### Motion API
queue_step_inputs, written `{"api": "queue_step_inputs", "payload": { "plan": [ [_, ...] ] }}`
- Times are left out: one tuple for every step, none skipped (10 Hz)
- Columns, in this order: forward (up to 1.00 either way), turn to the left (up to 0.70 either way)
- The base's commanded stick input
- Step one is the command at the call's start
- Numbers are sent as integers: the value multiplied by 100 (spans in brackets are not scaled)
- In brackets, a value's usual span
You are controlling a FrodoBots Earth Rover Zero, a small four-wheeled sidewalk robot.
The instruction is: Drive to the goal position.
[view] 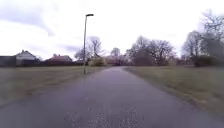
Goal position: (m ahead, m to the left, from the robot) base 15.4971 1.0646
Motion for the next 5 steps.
{"api": "queue_step_inputs", "payload": {
  "plan": [
    [100,-14],
    [100,-40],
    [100,-40],
    [100,-40],
    [100,-27]
  ]
}}
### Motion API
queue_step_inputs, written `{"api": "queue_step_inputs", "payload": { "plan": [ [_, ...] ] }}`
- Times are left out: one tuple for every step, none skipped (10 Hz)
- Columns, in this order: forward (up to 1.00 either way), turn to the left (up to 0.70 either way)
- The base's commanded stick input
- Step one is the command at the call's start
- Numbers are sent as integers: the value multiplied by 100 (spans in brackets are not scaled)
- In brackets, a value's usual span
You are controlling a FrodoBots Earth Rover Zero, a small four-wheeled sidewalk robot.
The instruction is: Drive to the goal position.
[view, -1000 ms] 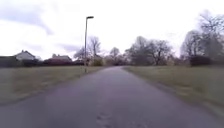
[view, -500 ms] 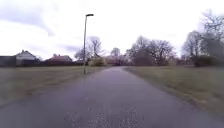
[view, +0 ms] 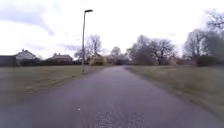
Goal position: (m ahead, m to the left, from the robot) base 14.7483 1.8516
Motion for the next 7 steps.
{"api": "queue_step_inputs", "payload": {
  "plan": [
    [100,0],
    [100,0],
    [100,0],
    [100,0],
    [100,0],
    [100,0],
    [100,0]
  ]
}}
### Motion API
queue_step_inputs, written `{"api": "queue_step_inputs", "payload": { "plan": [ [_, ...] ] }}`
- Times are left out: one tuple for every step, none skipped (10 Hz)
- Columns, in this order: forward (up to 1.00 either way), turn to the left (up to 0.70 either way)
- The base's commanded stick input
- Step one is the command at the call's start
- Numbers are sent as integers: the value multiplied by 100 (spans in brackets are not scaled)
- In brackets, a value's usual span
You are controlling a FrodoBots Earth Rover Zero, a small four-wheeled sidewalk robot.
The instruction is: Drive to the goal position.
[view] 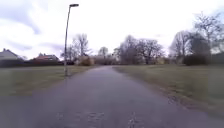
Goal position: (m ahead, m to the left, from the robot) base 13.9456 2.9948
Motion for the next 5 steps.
{"api": "queue_step_inputs", "payload": {
  "plan": [
    [100,0],
    [100,0],
    [100,0],
    [100,0],
    [100,0]
  ]
}}
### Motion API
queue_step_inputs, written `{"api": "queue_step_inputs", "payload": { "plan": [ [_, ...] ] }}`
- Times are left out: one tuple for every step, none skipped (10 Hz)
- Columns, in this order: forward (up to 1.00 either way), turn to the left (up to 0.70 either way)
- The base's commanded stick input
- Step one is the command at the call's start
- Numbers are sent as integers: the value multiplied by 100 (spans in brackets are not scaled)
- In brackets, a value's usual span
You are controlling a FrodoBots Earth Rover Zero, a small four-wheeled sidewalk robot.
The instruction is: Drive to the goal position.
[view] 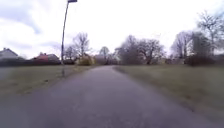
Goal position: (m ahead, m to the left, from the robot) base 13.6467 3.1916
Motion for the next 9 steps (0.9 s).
{"api": "queue_step_inputs", "payload": {
  "plan": [
    [100,0],
    [100,0],
    [100,0],
    [100,0],
    [100,0],
    [100,0],
    [100,0],
    [100,0],
    [100,0]
  ]
}}
